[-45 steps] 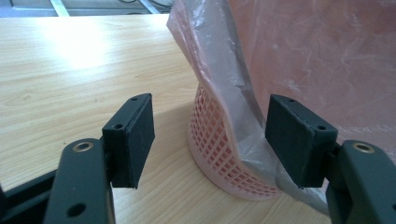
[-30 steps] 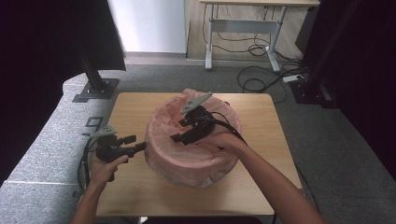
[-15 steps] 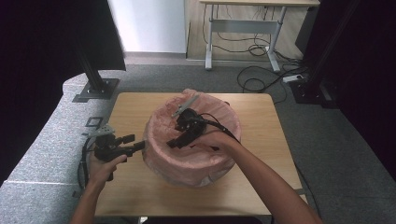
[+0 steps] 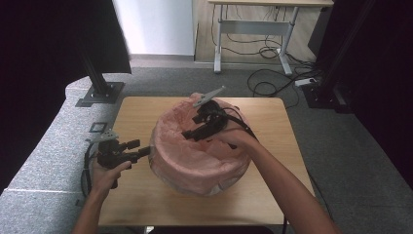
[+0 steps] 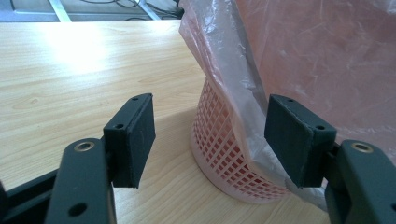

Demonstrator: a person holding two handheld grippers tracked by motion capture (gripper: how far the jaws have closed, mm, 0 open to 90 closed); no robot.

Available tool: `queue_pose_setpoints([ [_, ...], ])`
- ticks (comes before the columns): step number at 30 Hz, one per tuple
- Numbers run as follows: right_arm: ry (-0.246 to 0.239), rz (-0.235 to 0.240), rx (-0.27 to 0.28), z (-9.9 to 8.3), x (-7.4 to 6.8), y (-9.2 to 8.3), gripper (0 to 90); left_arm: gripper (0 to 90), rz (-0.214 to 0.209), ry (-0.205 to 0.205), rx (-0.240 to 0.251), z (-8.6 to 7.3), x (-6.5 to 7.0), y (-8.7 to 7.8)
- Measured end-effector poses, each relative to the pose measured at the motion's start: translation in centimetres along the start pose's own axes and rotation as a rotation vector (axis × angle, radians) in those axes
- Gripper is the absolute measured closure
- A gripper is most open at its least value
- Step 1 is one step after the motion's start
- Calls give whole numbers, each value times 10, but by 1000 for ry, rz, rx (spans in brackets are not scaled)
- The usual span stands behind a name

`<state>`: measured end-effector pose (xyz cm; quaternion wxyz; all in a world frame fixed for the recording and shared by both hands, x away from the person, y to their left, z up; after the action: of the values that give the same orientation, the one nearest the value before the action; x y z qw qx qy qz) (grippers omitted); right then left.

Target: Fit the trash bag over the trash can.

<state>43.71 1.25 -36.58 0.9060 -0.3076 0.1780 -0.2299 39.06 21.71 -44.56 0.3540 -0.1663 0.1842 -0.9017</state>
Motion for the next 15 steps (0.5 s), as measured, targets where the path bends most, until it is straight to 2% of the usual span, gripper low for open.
queue_pose_setpoints([
  [5, 67, -99, 17, 3, 32, -2, 270, 331, -1, 4, -5, 0, 1, 2],
  [7, 79, -125, 10, 2, 40, -1, 269, 331, -1, 3, -5, -1, 0, 2],
  [11, 88, -169, -22, -3, 51, 7, 269, 332, 0, -3, -4, -1, -2, 1],
  [15, 87, -194, -70, -10, 54, 18, 273, 332, 1, -3, -2, -1, -2, 0],
])
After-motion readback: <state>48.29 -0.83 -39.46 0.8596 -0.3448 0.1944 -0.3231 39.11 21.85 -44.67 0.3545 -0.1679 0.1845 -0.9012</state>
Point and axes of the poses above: each handheld gripper's, and its own axes: y roughly forward along the jaws, z roughly out of its top, x roughly to its right, the point moved 9 cm from there along y, roughly forward along the jaws, and after that the axes turned 9 degrees about y, right-handed, at the moved point
